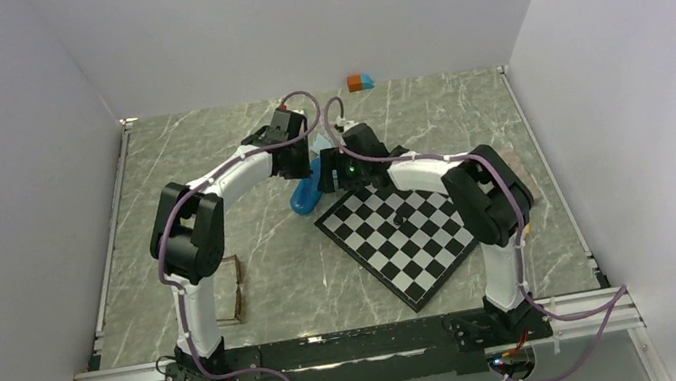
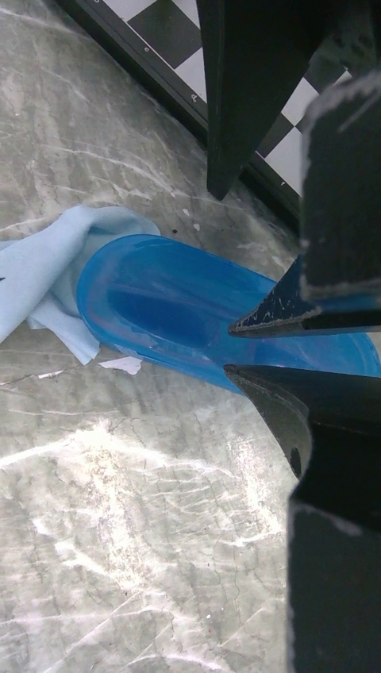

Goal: Organize the sunglasses
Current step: Close the case with sunglasses at the center of the board.

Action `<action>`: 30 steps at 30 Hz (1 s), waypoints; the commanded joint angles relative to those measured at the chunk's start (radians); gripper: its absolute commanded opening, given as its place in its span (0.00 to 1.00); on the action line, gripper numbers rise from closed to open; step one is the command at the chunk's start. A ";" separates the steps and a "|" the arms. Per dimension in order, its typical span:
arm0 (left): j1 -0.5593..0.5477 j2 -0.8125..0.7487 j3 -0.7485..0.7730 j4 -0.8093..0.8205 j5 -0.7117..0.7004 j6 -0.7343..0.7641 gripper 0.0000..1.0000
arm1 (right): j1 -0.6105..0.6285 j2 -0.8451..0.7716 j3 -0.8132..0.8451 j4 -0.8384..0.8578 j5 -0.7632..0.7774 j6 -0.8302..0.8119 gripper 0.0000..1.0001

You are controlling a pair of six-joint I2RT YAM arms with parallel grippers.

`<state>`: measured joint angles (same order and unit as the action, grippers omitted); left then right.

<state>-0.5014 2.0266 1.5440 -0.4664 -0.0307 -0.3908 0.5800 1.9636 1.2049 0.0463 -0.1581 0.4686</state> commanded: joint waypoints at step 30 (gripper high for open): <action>-0.034 0.048 -0.175 -0.037 0.022 -0.092 0.21 | -0.051 0.176 0.016 0.157 -0.120 0.529 0.55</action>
<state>-0.5037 2.0083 1.4590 -0.3248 -0.0605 -0.4541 0.5262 2.0949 1.2259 0.2398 -0.3241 0.9367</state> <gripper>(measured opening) 0.221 0.570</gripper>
